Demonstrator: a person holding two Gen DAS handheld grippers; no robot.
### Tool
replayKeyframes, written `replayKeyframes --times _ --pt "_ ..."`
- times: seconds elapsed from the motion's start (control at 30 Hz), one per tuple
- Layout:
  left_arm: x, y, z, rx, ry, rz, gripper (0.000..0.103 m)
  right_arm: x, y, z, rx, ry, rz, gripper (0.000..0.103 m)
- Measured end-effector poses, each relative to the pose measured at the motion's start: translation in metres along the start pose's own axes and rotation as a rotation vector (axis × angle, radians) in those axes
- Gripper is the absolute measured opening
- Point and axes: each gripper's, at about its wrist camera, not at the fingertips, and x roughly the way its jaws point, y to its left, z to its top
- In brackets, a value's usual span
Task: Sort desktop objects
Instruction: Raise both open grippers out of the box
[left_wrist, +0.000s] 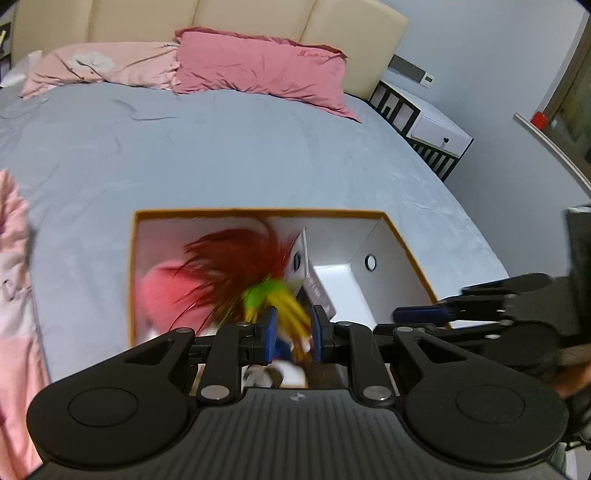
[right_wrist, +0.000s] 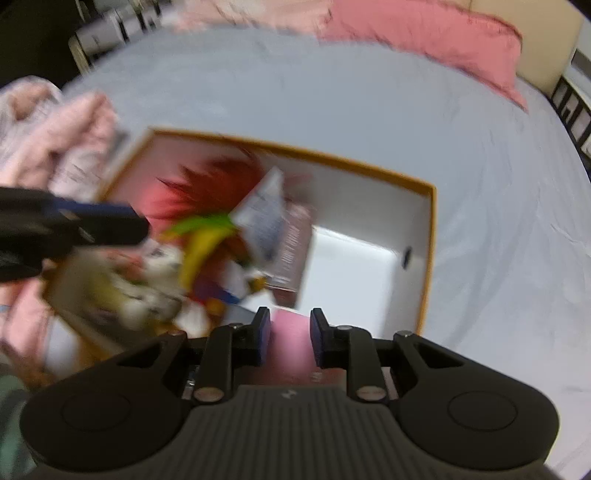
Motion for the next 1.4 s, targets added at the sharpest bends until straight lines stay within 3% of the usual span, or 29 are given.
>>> replayKeyframes --times 0.07,0.2,0.4,0.67,0.83,1.0,1.07,1.2,1.3,1.37,1.4 --pt "-0.009 0.001 -0.014 -0.010 -0.003 -0.013 0.021 -0.018 0.011 -0.014 0.011 -0.060 0.025 0.035" --pt "-0.016 -0.001 -0.041 -0.007 -0.004 -0.042 0.021 -0.046 0.029 -0.051 0.054 -0.146 0.065 0.035" --pt "-0.007 -0.011 -0.054 0.015 -0.017 -0.067 0.021 -0.039 0.037 -0.065 -0.029 -0.081 -0.018 0.034" --pt "-0.002 -0.006 -0.056 0.027 0.008 -0.059 0.021 -0.037 0.051 -0.077 -0.111 -0.042 -0.023 0.034" --pt "-0.002 -0.007 -0.046 0.018 -0.014 -0.064 0.021 -0.043 0.048 -0.063 -0.125 -0.067 -0.062 0.032" --pt "0.002 -0.018 -0.021 0.031 -0.013 -0.071 0.023 -0.051 0.037 -0.031 -0.283 -0.089 -0.145 0.032" --pt "0.010 -0.024 -0.013 0.032 -0.001 -0.080 0.030 -0.043 0.029 -0.019 -0.351 -0.068 -0.186 0.032" --pt "0.027 -0.037 -0.003 0.068 0.013 -0.054 0.031 -0.010 0.014 0.001 -0.503 0.027 -0.238 0.033" --pt "0.035 -0.033 -0.006 0.059 0.013 -0.093 0.039 0.011 0.009 0.005 -0.602 0.083 -0.237 0.033" --pt "0.040 -0.027 -0.009 0.051 0.008 -0.113 0.056 0.020 0.007 0.005 -0.660 0.124 -0.211 0.032" --pt "0.041 -0.024 -0.010 0.046 0.005 -0.121 0.056 0.025 0.006 0.004 -0.695 0.150 -0.191 0.033"
